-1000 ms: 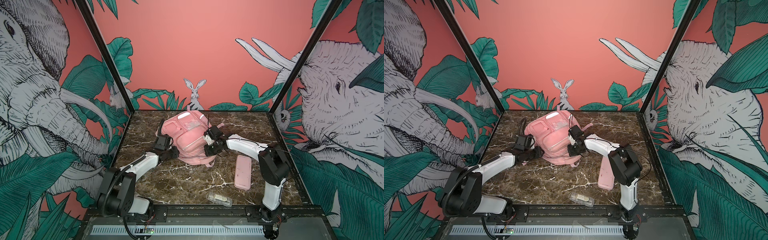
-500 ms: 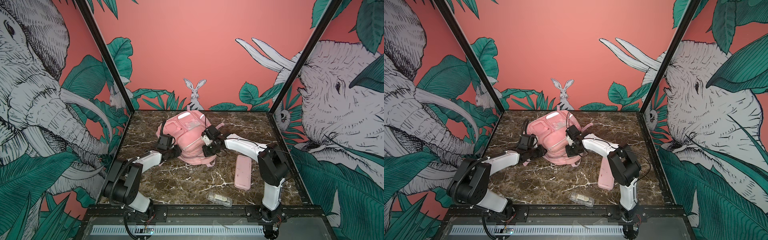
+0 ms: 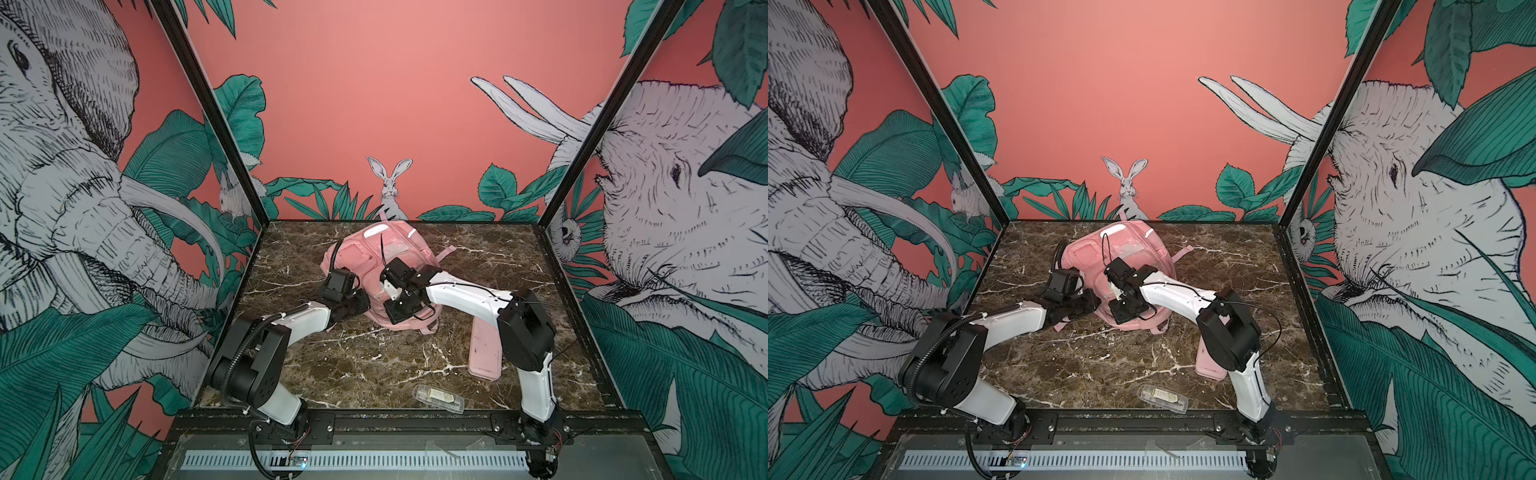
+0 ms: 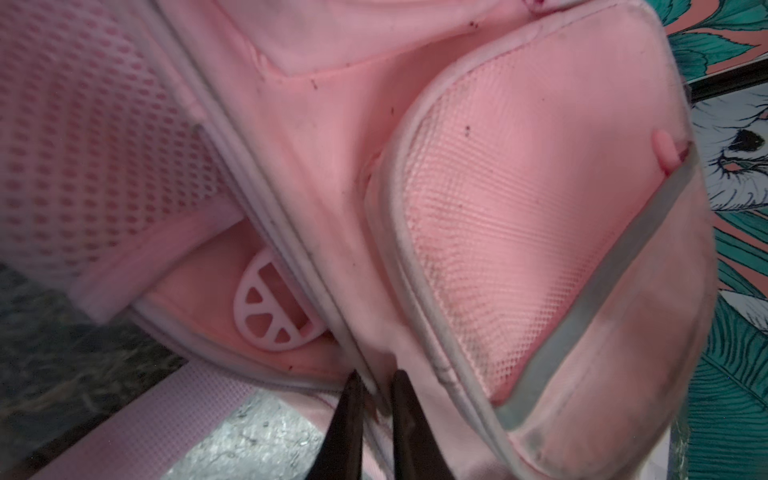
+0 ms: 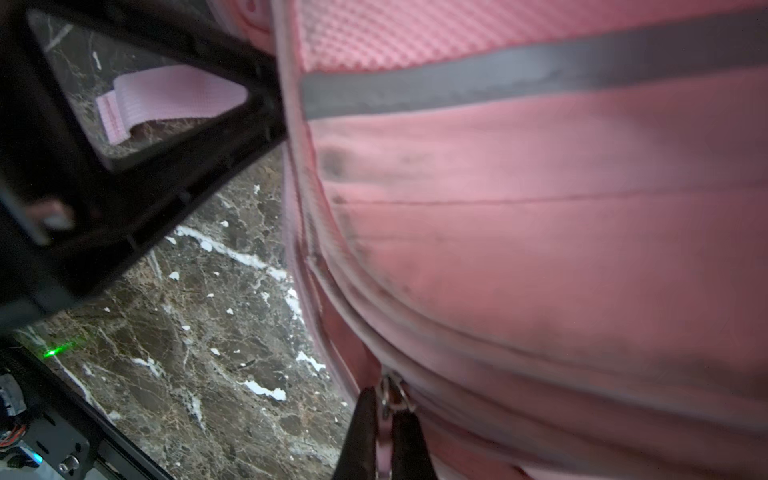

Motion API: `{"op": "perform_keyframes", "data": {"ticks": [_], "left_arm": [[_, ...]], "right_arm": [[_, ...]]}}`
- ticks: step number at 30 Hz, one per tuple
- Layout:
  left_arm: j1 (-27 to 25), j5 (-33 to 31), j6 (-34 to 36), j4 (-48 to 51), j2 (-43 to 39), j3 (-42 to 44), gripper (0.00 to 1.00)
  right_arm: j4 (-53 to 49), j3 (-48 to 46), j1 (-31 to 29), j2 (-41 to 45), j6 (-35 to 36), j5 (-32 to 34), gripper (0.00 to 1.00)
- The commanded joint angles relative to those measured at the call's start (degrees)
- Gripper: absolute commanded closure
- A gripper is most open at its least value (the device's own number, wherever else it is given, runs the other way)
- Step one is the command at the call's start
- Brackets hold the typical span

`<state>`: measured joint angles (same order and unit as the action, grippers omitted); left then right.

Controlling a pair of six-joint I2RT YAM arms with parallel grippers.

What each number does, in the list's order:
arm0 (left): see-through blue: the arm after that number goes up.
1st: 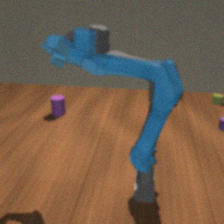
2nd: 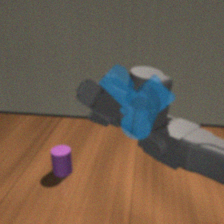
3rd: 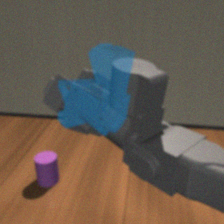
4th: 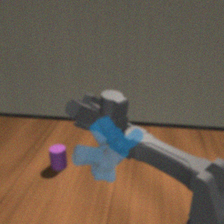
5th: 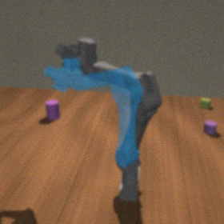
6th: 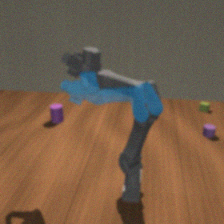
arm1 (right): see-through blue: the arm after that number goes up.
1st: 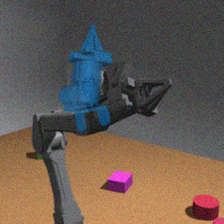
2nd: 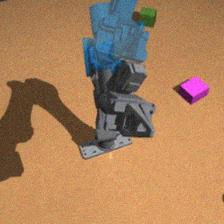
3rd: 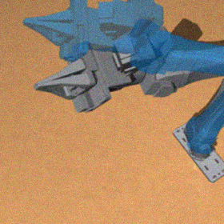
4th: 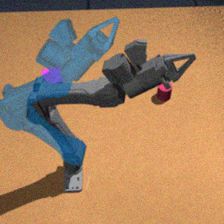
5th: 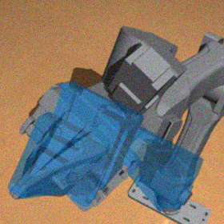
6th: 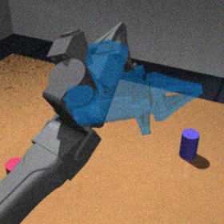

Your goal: Pack the student bag

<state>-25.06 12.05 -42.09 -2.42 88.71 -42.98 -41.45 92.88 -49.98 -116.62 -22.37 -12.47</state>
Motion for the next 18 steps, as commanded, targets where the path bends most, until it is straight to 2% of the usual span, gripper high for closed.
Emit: {"op": "perform_keyframes", "data": {"ticks": [1,6,9,13,18], "left_arm": [[-3.3,4.0,-0.6,-3.6,0.0,-3.6,0.85],[-3.6,2.5,1.0,-0.8,-2.1,-3.5,0.84],[-2.8,-1.4,4.5,5.1,-6.0,-3.8,0.77],[2.2,-2.1,6.7,8.5,-10.0,-2.9,0.61],[8.4,-1.3,9.4,11.4,-11.1,-3.5,0.57]], "right_arm": [[6.0,4.0,-2.7,-2.4,-2.8,-5.4,1.0],[6.4,6.2,-2.8,-3.6,-4.1,-3.8,1.0],[7.5,3.2,-2.1,-1.0,-4.1,-2.3,1.0],[7.6,-0.5,-1.8,1.8,-3.9,-2.4,1.0],[9.3,-6.1,-1.9,5.1,-4.4,-2.3,1.0]]}}
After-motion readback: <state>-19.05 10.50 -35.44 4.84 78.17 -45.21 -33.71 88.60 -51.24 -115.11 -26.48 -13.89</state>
